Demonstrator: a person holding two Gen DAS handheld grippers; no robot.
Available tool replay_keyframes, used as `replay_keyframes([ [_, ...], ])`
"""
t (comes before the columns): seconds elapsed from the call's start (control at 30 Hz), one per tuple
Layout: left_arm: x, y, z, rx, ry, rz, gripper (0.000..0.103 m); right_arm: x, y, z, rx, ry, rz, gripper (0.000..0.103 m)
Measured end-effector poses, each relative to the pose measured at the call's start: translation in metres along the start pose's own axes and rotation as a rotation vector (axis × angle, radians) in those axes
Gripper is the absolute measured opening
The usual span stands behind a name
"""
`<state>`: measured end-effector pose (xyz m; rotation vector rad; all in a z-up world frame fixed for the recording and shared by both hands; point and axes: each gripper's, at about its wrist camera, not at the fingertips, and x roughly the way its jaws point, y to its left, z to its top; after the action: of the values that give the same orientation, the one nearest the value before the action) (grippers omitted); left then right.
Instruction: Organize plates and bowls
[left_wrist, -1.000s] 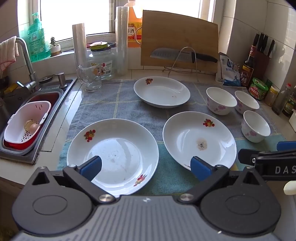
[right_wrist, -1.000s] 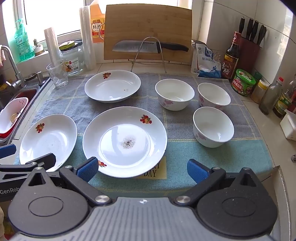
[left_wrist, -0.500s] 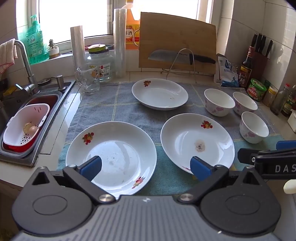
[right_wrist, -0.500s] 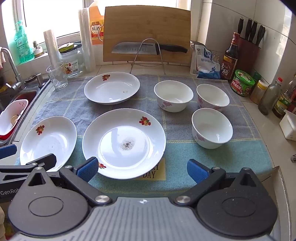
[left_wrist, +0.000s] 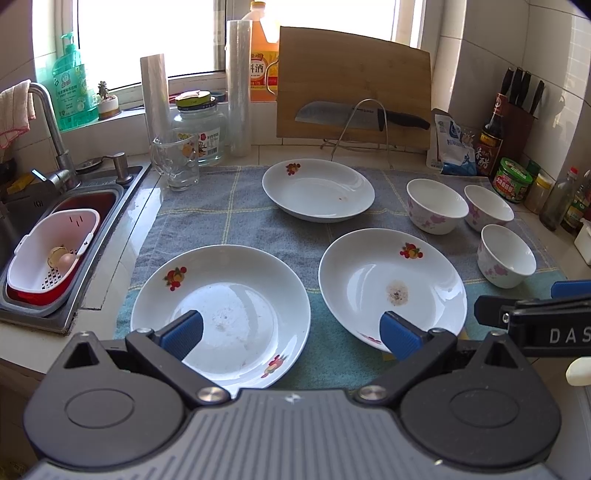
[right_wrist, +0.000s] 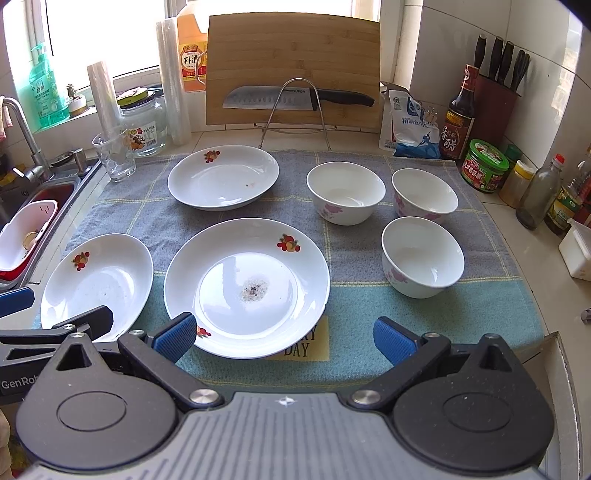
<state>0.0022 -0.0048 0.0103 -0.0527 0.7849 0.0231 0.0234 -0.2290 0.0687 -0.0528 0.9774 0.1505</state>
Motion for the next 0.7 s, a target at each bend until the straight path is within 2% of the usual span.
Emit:
replay_keyframes([
  [0.7, -0.0003, -0.0007, 0.0023, -0.001, -0.005, 0.002, 0.101, 0.0007, 0.0001, 0.0034, -0.002, -0.003, -0.002, 0.103],
])
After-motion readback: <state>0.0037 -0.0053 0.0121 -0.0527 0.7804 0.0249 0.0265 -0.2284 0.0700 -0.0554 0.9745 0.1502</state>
